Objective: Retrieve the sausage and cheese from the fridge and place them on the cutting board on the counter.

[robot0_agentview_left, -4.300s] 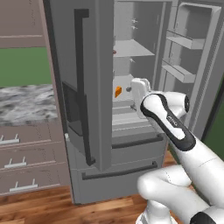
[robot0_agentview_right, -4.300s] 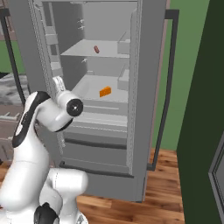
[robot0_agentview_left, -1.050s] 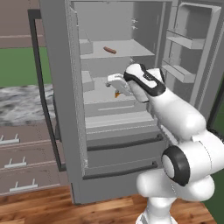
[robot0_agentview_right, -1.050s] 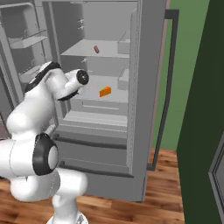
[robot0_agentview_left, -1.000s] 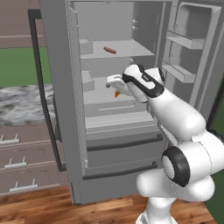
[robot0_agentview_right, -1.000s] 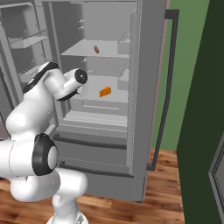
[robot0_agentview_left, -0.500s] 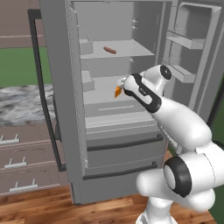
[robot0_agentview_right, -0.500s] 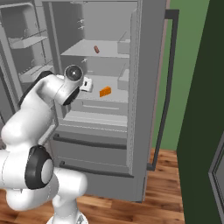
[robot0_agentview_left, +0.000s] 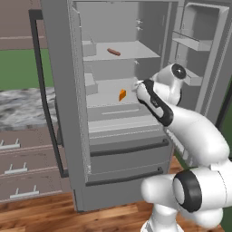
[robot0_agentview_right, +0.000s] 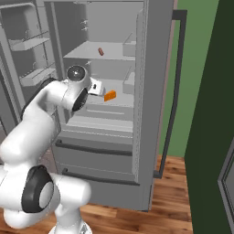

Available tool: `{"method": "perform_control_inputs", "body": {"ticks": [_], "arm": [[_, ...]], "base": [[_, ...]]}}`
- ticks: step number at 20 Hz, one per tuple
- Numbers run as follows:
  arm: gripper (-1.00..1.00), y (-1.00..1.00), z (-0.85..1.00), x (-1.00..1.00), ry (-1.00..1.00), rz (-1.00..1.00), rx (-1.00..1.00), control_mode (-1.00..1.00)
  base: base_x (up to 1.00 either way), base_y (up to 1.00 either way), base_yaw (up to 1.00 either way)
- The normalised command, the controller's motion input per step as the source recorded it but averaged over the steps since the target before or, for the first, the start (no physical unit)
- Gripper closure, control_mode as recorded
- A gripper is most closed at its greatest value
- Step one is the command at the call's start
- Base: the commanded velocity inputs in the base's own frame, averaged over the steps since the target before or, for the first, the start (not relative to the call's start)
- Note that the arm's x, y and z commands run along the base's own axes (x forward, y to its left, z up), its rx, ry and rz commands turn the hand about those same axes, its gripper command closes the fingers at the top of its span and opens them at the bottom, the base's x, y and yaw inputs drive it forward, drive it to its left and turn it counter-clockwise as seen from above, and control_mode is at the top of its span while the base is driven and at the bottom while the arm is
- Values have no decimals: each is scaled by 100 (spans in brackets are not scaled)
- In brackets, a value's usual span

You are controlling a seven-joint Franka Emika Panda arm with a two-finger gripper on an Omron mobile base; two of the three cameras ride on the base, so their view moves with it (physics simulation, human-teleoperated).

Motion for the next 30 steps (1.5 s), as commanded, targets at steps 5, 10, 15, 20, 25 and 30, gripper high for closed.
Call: {"method": "perform_control_inputs", "body": {"ticks": [5, 10, 15, 20, 25, 30], "arm": [[-100, -40, 28, -52, 0, -20, -22, -100], [-100, -15, 35, -10, -3, -4, -12, -100], [-100, -12, 14, -29, -7, 2, -1, -100], [-100, -17, 8, -88, 0, 17, -2, -100], [-100, -2, 11, -89, 0, 7, -7, -100], [-100, 0, 22, -78, 1, -8, -8, -100]], "base": [[0, 0, 0], [0, 0, 0], [0, 0, 0], [0, 0, 0], [0, 0, 0], [0, 0, 0]]}}
